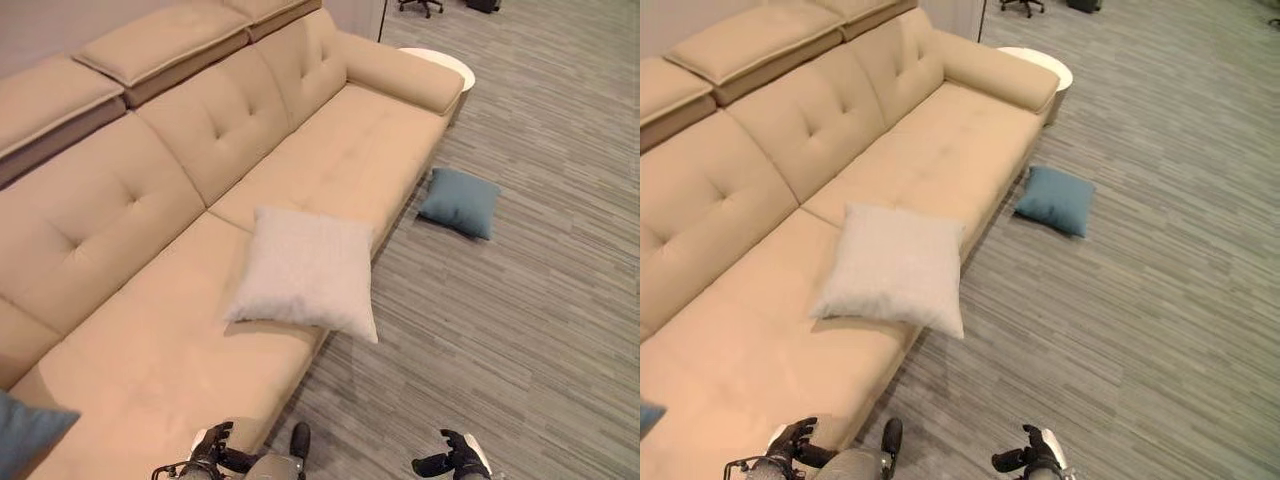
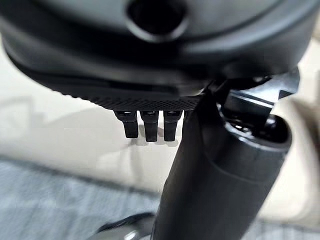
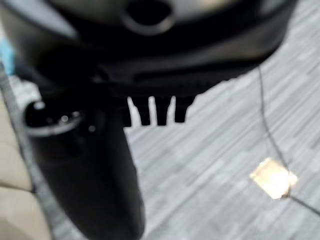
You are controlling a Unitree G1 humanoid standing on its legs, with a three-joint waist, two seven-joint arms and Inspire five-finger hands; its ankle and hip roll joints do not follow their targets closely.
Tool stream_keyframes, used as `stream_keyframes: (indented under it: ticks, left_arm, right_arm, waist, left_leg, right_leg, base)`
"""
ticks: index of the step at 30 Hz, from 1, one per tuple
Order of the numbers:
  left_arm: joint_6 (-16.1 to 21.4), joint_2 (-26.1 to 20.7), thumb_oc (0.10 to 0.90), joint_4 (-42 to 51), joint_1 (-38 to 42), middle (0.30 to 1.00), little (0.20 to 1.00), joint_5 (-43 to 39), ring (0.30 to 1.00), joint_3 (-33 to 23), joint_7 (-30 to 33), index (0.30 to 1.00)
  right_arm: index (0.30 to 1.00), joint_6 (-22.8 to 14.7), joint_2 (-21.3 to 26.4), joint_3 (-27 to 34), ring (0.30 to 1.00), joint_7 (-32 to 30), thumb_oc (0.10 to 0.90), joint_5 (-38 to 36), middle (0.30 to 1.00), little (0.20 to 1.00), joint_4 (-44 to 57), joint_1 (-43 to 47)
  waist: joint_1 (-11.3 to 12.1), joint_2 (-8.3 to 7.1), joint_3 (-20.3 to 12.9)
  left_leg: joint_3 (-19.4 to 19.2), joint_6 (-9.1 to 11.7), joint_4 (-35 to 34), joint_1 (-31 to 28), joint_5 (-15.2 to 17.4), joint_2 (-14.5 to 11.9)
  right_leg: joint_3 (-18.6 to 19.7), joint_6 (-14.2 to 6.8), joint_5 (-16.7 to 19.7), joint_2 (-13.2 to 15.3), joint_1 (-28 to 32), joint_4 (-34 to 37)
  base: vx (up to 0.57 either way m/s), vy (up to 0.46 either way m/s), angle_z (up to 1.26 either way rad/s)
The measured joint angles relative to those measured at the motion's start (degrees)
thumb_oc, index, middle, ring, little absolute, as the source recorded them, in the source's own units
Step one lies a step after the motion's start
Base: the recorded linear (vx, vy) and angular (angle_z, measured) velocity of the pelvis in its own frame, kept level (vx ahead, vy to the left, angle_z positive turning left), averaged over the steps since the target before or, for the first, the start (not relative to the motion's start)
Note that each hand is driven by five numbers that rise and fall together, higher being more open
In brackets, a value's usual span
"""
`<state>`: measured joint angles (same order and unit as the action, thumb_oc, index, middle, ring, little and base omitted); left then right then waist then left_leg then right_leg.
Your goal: Pick up all the scattered cushions and arrange them neatly on the sofa.
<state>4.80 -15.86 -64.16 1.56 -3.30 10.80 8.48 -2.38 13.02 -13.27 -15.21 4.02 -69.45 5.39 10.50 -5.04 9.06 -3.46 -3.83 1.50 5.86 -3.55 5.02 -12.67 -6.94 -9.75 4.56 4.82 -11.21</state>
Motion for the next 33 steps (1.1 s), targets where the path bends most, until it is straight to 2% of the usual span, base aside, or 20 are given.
stream_keyframes:
  ticks: [1,2,3,6,7,8,11,12,15,17,18,21,22,23,25,27,28,30,31,33]
  left_arm:
    - [0.01,-0.12,0.8,0.06,0.29,0.9,0.9,0.0,0.9,0.1,-0.01,0.9]
    - [0.57,-1.53,0.8,0.81,0.83,0.9,0.9,0.01,0.9,0.32,0.02,0.9]
    - [0.49,-1.84,0.8,0.76,0.67,0.9,0.9,-0.01,0.9,0.83,0.1,0.9]
    - [0.53,-1.72,0.8,0.36,0.89,0.9,0.9,-0.01,0.9,1.52,-0.01,0.9]
    - [0.49,-1.35,0.8,-0.08,0.76,0.9,0.9,-0.01,0.9,1.51,0.04,0.9]
    - [0.39,-0.74,0.8,-0.79,0.33,0.9,0.9,-0.03,0.9,1.47,0.07,0.9]
    - [0.41,-0.18,0.8,-1.74,-0.11,0.9,0.9,-0.04,0.9,1.39,0.22,0.9]
    - [0.35,0.06,0.8,-2.78,-0.09,0.9,0.9,-0.02,0.9,1.35,0.23,0.9]
    - [0.36,0.33,0.8,-3.71,-1.3,0.9,0.9,0.01,0.9,0.96,0.46,0.9]
    - [0.36,0.82,0.8,-3.8,-2.11,0.9,0.9,0.03,0.9,1.08,0.85,0.9]
    - [0.52,1.5,0.8,-2.63,-2.32,0.9,0.9,0.02,0.9,1.71,0.82,0.9]
    - [0.67,2.73,0.8,-2.37,-0.49,0.9,0.9,-0.04,0.9,2.18,0.68,0.9]
    - [0.68,2.69,0.8,-2.08,0.04,0.9,0.9,-0.08,0.9,2.05,0.68,0.9]
    - [0.68,2.65,0.8,-2.12,1.09,0.9,0.9,-0.1,0.9,1.97,0.9,0.9]
    - [0.67,2.32,0.8,-2.12,1.82,0.9,0.9,-0.11,0.9,1.92,1.01,0.9]
    - [0.64,2.07,0.8,-2.1,3.1,0.9,0.9,-0.07,0.9,2.32,1.0,0.9]
    - [0.66,2.31,0.8,-1.93,3.45,0.9,0.9,-0.08,0.9,2.67,1.0,0.9]
    - [0.76,2.63,0.8,-0.61,2.58,0.9,0.9,-0.07,0.9,2.75,0.95,0.9]
    - [0.44,2.97,0.8,-0.76,2.24,0.9,0.9,-0.06,0.9,2.77,0.84,0.9]
    - [0.09,2.73,0.8,-0.83,1.99,0.9,0.9,-0.06,0.9,2.67,0.82,0.9]
  right_arm:
    - [0.9,0.12,-0.08,0.01,0.9,0.13,0.8,0.18,0.9,0.9,0.19,0.55]
    - [0.9,0.11,-0.93,-0.63,0.9,0.26,0.8,0.31,0.9,0.9,0.1,-0.17]
    - [0.9,0.25,-0.97,-1.06,0.9,0.3,0.8,0.34,0.9,0.9,0.18,-0.21]
    - [0.9,0.3,-0.7,-0.93,0.9,0.28,0.8,0.38,0.9,0.9,0.19,-0.22]
    - [0.9,0.27,-0.56,-0.92,0.9,0.28,0.8,0.39,0.9,0.9,0.25,-0.06]
    - [0.9,0.23,-0.4,-0.93,0.9,0.3,0.8,0.39,0.9,0.9,0.46,0.17]
    - [0.9,0.26,-0.31,-1.01,0.9,0.7,0.8,0.37,0.9,0.9,0.59,-0.04]
    - [0.9,0.19,-0.22,-1.0,0.9,0.74,0.8,0.29,0.9,0.9,0.66,0.1]
    - [0.9,0.03,-0.26,-0.95,0.9,0.78,0.8,0.27,0.9,0.9,0.9,-0.07]
    - [0.9,0.29,-0.24,-0.95,0.9,0.86,0.8,0.27,0.9,0.9,0.51,-0.95]
    - [0.9,0.28,0.3,-0.85,0.9,0.85,0.8,0.19,0.9,0.9,0.54,-1.36]
    - [0.9,0.05,1.77,-0.83,0.9,0.62,0.8,-0.25,0.9,0.9,1.12,-0.23]
    - [0.9,-0.05,2.32,-0.78,0.9,0.43,0.8,-0.45,0.9,0.9,1.55,0.3]
    - [0.9,-0.38,3.41,-0.65,0.9,-0.3,0.8,-0.66,0.9,0.9,2.58,0.82]
    - [0.9,-0.42,3.74,-0.4,0.9,-0.4,0.8,-0.84,0.9,0.9,2.72,1.21]
    - [0.9,-0.82,3.91,0.71,0.9,-0.75,0.8,-1.03,0.9,0.9,2.75,0.86]
    - [0.9,-0.8,4.16,1.02,0.9,-0.93,0.8,-1.11,0.9,0.9,2.72,0.77]
    - [0.9,-0.67,4.3,1.45,0.9,-1.1,0.8,-1.18,0.9,0.9,2.7,0.0]
    - [0.9,-0.81,4.39,1.57,0.9,-1.24,0.8,-1.19,0.9,0.9,2.71,-0.34]
    - [0.9,-0.76,3.45,2.68,0.9,-1.19,0.8,-1.18,0.9,0.9,2.75,-2.23]
  waist:
    - [-0.17,1.06,0.11]
    - [-0.11,-0.25,-0.37]
    - [-0.44,-0.6,-0.18]
    - [-0.71,-0.89,-0.18]
    - [-0.87,-0.34,0.1]
    - [-2.13,0.9,0.6]
    - [-2.5,2.18,1.06]
    - [-3.35,2.56,1.18]
    - [-4.07,2.33,0.83]
    - [-4.79,2.59,-0.04]
    - [-4.72,2.97,-0.72]
    - [-4.54,1.37,-0.25]
    - [-4.0,1.27,-0.18]
    - [-4.12,0.91,0.19]
    - [-4.64,0.92,0.47]
    - [-5.91,0.56,0.9]
    - [-6.48,0.96,0.91]
    - [-6.33,2.33,0.83]
    - [-7.1,3.15,1.02]
    - [-7.43,1.88,1.15]
  left_leg:
    - [0.28,-0.36,-0.45,-1.21,-0.06,-1.31]
    - [1.11,-1.81,0.61,-2.21,1.8,-0.59]
    - [1.72,-2.56,1.27,-2.73,2.16,-0.5]
    - [3.39,-4.12,1.61,-3.46,3.85,0.54]
    - [3.8,-4.4,1.2,-4.18,3.7,0.57]
    - [5.1,-3.91,0.4,-5.37,3.28,0.51]
    - [7.22,-2.57,-0.61,-6.68,4.09,0.85]
    - [7.61,-2.6,-0.57,-6.87,3.89,0.85]
    - [10.05,-1.18,-1.53,-9.29,5.35,1.35]
    - [13.72,0.37,-1.76,-10.66,6.35,0.45]
    - [14.96,2.12,0.79,-10.07,7.29,-0.83]
    - [10.79,4.99,16.82,0.27,9.55,0.75]
    - [9.1,5.12,19.64,2.18,9.65,0.36]
    - [5.54,5.28,21.9,4.95,9.56,-2.22]
    - [4.04,5.89,18.85,5.17,9.14,-5.22]
    - [0.53,9.59,11.0,5.33,6.47,-9.62]
    - [0.11,10.73,9.71,4.85,4.09,-10.26]
    - [0.02,10.08,6.67,2.61,2.69,-11.04]
    - [0.13,8.51,3.06,-0.02,2.19,-11.32]
    - [-0.51,7.21,-1.55,-3.34,0.61,-9.53]
  right_leg:
    - [-0.75,-1.77,-1.07,0.71,-4.49,-10.25]
    - [0.09,-5.71,0.71,2.79,-10.27,-23.11]
    - [0.64,-7.7,1.02,3.92,-13.1,-29.62]
    - [0.57,-7.05,0.39,5.82,-16.97,-31.27]
    - [-0.19,-5.42,-0.14,6.1,-17.18,-29.3]
    - [-0.86,-3.02,-0.06,5.22,-16.73,-18.2]
    - [2.83,-0.16,3.24,3.21,-17.88,-4.04]
    - [4.24,-0.56,6.06,2.55,-18.12,0.8]
    - [4.12,0.16,12.06,1.73,-17.9,5.17]
    - [3.2,3.7,16.79,0.88,-14.16,8.36]
    - [0.79,4.94,17.16,-0.3,-11.26,12.05]
    - [-1.31,8.34,18.92,0.49,-9.78,15.88]
    - [-1.68,8.98,18.47,0.45,-9.74,16.11]
    - [-3.08,10.53,17.32,0.15,-9.12,16.41]
    - [-4.46,11.23,16.32,-0.42,-7.85,16.42]
    - [-7.33,11.07,14.82,-0.37,-6.29,16.49]
    - [-7.71,10.19,14.22,-0.92,-5.96,16.43]
    - [-7.2,9.6,13.83,-2.13,-5.54,16.17]
    - [-7.29,8.82,13.68,-2.83,-4.89,16.24]
    - [-6.94,6.65,13.83,-1.23,-3.89,16.07]
  base:
    - [0.06,0.116,0.04]
    - [0.1,0.143,0.37]
    - [0.12,0.094,0.49]
    - [0.19,0.001,0.27]
    - [0.23,-0.068,0.35]
    - [0.24,-0.084,0.48]
    - [0.2,-0.079,0.36]
    - [0.21,-0.117,0.36]
    - [0.22,-0.148,0.41]
    - [0.11,-0.144,0.93]
    - [0.03,-0.111,1.11]
    - [-0.01,-0.059,0.6]
    - [0.05,-0.046,0.31]
    - [0.05,-0.027,0.34]
    - [0.08,0.016,0.39]
    - [0.08,0.032,0.56]
    - [0.07,0.045,0.38]
    - [0.11,0.085,-0.09]
    - [0.11,0.092,-0.01]
    - [0.1,0.092,0.03]
